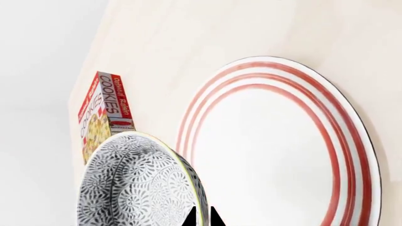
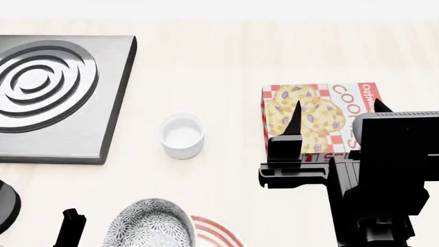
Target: Pick the akita bowl on the stove and place it on the plate.
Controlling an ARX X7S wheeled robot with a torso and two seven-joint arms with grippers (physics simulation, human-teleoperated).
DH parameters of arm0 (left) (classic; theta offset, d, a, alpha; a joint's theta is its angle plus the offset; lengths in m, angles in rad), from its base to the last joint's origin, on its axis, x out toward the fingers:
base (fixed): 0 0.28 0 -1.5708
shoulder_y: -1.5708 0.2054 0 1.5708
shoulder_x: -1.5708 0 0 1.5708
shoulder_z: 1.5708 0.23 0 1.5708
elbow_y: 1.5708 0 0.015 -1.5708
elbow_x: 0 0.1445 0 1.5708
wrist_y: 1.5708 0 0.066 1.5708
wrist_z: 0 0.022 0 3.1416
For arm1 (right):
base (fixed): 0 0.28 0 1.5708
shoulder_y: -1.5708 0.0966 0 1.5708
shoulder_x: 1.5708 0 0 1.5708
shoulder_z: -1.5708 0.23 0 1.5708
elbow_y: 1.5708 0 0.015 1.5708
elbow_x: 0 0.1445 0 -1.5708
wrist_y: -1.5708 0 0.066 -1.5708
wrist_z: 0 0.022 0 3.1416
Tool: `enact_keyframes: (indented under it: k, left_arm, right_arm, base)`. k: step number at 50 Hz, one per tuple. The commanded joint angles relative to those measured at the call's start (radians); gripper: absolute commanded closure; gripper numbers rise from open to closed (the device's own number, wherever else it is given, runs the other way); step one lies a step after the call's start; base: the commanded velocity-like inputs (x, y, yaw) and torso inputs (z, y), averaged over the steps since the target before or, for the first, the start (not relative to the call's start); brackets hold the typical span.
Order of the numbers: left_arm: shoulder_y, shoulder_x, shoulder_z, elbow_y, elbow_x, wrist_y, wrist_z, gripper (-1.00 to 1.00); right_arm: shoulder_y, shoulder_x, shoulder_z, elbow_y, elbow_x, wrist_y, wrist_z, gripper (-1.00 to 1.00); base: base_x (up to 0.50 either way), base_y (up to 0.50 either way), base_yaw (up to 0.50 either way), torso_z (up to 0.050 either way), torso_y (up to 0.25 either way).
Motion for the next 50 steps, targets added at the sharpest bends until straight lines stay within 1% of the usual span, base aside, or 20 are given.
enact_keyframes:
  k: [1,19,50]
  left_arm:
    - [0.004,0.027,-0.032,0.006,0.014,-0.006,0.011,1.00]
    - [0.009,0.073,-0.041,-0.029,0.010,-0.018,-0.017,1.00]
    - [0.060,0.108,0.001,-0.042,0.060,-0.030,-0.043,1.00]
  right_arm:
    - [0.000,-0.016,0.018,0.004,-0.016,-0.006,-0.017,-1.00]
    - [0.000,-0.012,0.015,0.006,-0.009,-0.010,-0.010,-1.00]
    - [-0.001,-0.004,0.010,0.009,0.002,-0.018,0.000,-1.00]
  base:
    - [0.00,0.00,0.00,0.000,0.000]
    - [0.00,0.00,0.00,0.001,0.000]
    - [0.00,0.00,0.00,0.000,0.000]
